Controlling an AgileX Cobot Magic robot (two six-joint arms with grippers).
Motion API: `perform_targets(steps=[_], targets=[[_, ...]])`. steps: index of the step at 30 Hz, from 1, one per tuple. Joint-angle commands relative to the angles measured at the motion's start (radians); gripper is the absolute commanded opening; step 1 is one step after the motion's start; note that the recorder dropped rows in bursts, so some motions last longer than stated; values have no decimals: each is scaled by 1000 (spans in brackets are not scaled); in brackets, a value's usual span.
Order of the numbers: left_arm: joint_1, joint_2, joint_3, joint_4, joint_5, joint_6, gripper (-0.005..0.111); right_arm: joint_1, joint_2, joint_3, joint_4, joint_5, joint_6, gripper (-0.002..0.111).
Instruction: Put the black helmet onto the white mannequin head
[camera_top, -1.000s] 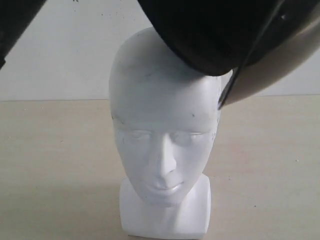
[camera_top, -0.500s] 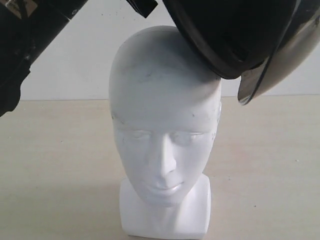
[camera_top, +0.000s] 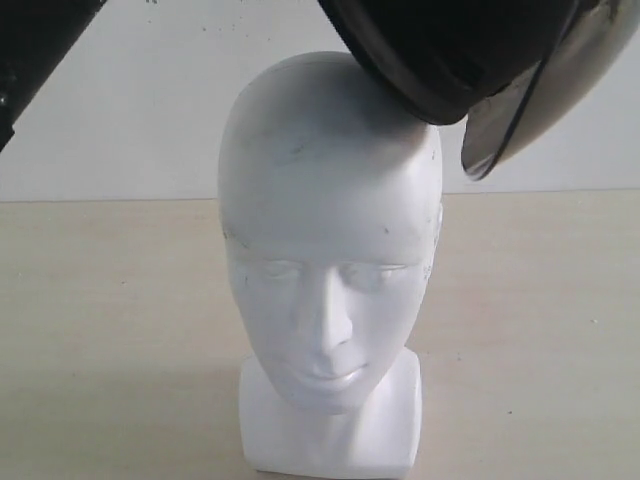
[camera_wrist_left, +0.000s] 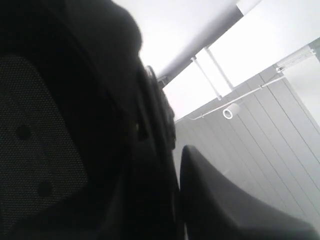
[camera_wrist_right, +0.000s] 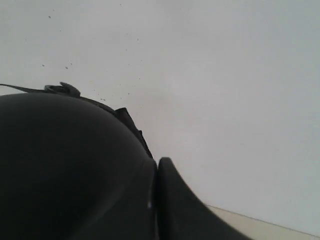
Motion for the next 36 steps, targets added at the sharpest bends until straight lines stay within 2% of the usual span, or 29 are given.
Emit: perform_targets(steps=[1, 6, 13, 21, 30, 36], targets=[[7, -19, 55, -75, -67, 24, 4, 0, 5, -5, 27, -8, -11, 0], [7, -19, 111, -114, -67, 47, 4, 0, 17, -5, 120, 51, -81, 0], [7, -21, 122, -110, -67, 57, 4, 0, 37, -5, 124, 133, -82, 0], [7, -61, 126, -84, -67, 94, 4, 0, 69, 26, 144, 106, -87, 0], [7, -105, 221, -135, -67, 107, 4, 3, 118, 26, 180, 140, -93, 0], [7, -122, 229, -135, -67, 114, 4, 28, 132, 26, 219, 178, -126, 0]])
